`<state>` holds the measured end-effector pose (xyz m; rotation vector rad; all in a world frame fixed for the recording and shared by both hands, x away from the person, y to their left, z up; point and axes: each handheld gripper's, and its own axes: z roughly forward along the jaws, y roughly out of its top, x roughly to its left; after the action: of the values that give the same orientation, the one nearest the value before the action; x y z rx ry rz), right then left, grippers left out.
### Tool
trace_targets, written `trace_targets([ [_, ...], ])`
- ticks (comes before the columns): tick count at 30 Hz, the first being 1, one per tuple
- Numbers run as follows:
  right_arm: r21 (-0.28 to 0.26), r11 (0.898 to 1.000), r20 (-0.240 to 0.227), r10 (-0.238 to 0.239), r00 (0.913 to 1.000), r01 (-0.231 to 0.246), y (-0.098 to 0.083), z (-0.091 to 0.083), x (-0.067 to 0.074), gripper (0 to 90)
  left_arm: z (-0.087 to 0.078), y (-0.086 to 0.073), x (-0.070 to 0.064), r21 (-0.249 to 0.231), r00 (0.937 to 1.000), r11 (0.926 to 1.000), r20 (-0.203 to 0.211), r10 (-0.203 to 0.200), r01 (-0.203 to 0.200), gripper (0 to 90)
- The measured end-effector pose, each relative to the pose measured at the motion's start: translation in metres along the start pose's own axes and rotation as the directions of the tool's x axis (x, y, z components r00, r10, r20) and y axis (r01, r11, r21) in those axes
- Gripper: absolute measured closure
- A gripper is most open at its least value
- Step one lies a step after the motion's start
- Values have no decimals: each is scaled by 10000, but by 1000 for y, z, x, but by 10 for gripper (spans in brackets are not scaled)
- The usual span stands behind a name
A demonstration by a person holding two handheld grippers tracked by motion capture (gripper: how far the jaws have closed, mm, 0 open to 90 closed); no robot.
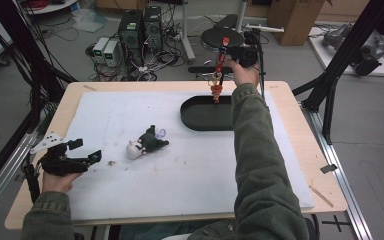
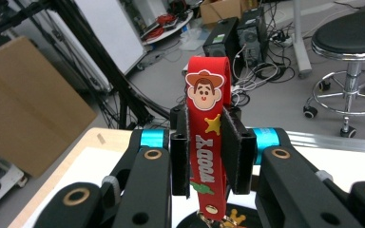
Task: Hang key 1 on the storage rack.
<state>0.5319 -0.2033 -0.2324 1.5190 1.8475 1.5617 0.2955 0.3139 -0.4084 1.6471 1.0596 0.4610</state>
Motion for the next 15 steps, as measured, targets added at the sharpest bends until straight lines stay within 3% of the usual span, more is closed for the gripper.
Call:
trace_targets([
  [3,63,9999,302,-95,9995,93,-1,6,-2,752,0,0,1,-48,10000,10000,1,-10,10,26],
  [8,-98,9999,367,-134,9992,138,-3,12,-4,739,2,0,0,16,10000,10000,41,15,-15,26],
  [9,-65,9997,411,-251,9988,254,-3,14,-5,691,3,0,1,30,10000,10000,30,24,-24,26],
  [10,-47,9994,625,-342,9975,346,-4,14,-4,500,2,0,1,24,10000,10000,32,12,-12,26],
  [11,-65,9988,1049,-479,9933,489,-4,15,-3,361,2,0,1,50,10000,10000,16,32,-32,26],
  [12,98,9973,1220,-737,9898,730,-4,14,-2,265,2,0,2,66,10000,10000,-3,28,-28,26],
  [13,349,9933,1461,-1140,9827,1100,-5,10,0,110,2,0,1,51,10000,10000,-14,11,-11,26],
  [14,391,9899,1613,-1407,9768,1361,-5,8,1,94,3,0,1,41,10000,10000,-13,-8,8,26],
  [15,391,9899,1613,-1407,9768,1361,-5,8,1,94,3,0,1,55,10000,10000,-3,5,-5,26],
])
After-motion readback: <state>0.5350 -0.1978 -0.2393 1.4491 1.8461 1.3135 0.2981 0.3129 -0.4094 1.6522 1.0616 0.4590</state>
